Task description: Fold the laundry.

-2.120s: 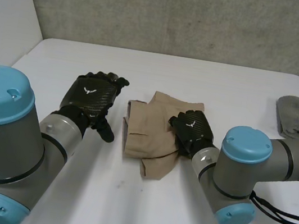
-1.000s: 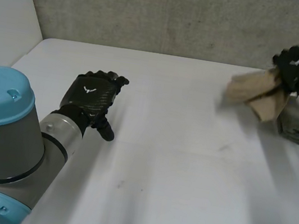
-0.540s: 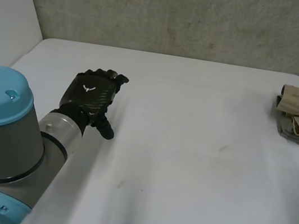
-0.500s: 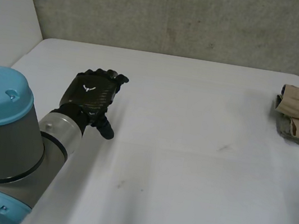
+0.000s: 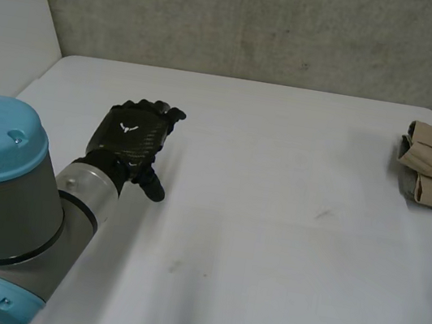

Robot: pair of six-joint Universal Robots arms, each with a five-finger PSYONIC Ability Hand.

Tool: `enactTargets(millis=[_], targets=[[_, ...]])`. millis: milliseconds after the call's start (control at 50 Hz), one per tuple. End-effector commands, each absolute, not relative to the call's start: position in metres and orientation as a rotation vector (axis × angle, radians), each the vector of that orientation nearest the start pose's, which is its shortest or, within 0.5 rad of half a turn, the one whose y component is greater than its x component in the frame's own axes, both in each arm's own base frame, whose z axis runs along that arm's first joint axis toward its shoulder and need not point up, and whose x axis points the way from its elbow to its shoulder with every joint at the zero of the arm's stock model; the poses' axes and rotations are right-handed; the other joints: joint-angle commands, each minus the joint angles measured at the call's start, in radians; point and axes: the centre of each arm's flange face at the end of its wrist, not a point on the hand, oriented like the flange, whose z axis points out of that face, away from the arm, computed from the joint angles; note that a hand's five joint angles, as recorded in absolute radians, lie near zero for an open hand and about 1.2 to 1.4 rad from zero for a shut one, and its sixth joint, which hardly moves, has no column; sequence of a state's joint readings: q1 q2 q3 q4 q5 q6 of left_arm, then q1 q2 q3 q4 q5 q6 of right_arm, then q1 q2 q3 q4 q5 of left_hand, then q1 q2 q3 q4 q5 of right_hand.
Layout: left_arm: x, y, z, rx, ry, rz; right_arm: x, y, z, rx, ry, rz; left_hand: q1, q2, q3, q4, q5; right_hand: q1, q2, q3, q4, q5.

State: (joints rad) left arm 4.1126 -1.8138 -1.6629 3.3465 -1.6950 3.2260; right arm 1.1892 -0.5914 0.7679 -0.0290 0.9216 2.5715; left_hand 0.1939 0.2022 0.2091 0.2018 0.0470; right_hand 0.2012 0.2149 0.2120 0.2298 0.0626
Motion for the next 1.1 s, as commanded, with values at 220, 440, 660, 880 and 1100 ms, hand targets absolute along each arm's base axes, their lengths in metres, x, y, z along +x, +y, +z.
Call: enactTargets(millis=[220,440,660,880,1100], targets=[[-0.289,-0.212,0.229,0.715,2.442,-2.243,-0.006,-0.448,0.214,-0.66,2.717,-1.908,-0.019,-0.027,-0.034,-0.026,-0.046,-0.027,-0.04,-0.038,-0.055,-0.063],[-0.287,-0.213,0.256,0.675,2.361,-2.357,-0.078,-0.442,0.233,-0.639,3.173,-2.109,-0.019,-0.028,-0.035,-0.027,-0.047,-0.027,-0.04,-0.038,-0.055,-0.063],[-0.281,-0.219,0.285,0.606,2.272,-2.462,-0.004,-0.43,0.329,-0.356,2.477,-2.854,-0.019,-0.028,-0.035,-0.027,-0.047,-0.027,-0.04,-0.038,-0.055,-0.063],[-0.274,-0.222,0.295,0.563,2.233,-2.494,0.168,-0.332,0.32,-0.536,1.945,-2.411,-0.019,-0.028,-0.035,-0.027,-0.047,-0.027,-0.04,-0.038,-0.055,-0.063],[-0.267,-0.23,0.297,0.525,2.225,-2.478,0.248,-0.252,0.263,-0.735,1.973,-2.075,-0.019,-0.028,-0.035,-0.027,-0.047,-0.027,-0.04,-0.038,-0.055,-0.063]])
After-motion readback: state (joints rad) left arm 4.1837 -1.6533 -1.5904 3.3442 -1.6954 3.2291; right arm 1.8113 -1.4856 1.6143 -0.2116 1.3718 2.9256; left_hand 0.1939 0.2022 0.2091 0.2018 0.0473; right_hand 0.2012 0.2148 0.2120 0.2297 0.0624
